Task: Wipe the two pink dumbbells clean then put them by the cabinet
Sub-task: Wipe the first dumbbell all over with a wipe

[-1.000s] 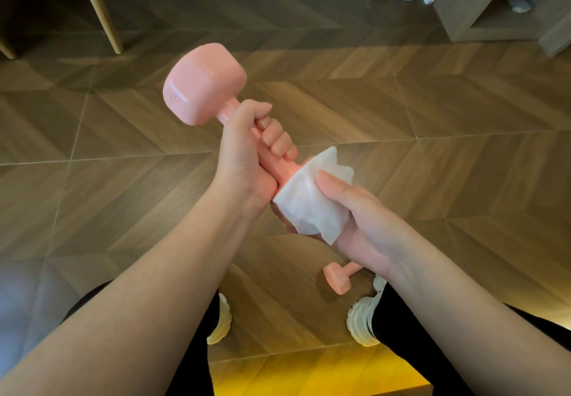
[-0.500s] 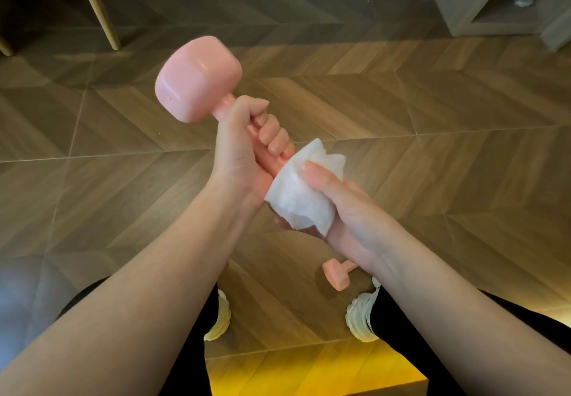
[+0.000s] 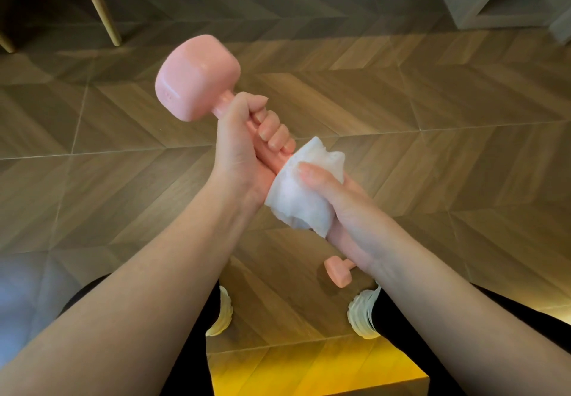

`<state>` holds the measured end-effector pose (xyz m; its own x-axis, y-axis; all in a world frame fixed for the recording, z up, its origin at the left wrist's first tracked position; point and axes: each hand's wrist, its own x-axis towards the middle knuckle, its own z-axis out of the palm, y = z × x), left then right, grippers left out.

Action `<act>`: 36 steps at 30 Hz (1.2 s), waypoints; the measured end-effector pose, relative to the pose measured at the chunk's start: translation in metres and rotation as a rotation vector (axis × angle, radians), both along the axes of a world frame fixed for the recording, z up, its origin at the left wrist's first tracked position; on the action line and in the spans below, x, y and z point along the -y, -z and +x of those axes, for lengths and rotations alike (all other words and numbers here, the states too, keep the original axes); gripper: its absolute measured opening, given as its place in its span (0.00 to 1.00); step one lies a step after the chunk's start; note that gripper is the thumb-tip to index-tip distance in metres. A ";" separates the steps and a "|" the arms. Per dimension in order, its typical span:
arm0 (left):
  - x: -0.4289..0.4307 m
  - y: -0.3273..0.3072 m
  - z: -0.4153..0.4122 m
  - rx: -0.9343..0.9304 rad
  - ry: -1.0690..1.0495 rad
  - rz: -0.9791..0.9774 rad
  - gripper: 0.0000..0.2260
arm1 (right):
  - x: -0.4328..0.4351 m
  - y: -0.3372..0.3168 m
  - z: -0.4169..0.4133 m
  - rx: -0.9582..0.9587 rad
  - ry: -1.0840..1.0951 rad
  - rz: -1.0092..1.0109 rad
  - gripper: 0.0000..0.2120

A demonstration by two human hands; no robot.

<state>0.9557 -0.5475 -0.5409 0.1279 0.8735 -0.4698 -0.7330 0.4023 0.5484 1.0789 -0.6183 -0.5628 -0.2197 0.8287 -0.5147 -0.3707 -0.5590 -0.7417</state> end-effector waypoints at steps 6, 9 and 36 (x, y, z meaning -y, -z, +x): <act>0.000 0.000 0.005 -0.042 0.013 0.031 0.17 | -0.003 -0.003 0.000 0.003 0.035 -0.007 0.34; -0.001 0.000 0.004 -0.020 -0.008 0.012 0.17 | -0.002 0.000 0.004 -0.079 0.040 0.000 0.30; -0.003 -0.002 -0.011 -0.018 -0.074 -0.024 0.16 | -0.003 -0.001 0.004 -0.162 -0.023 -0.010 0.25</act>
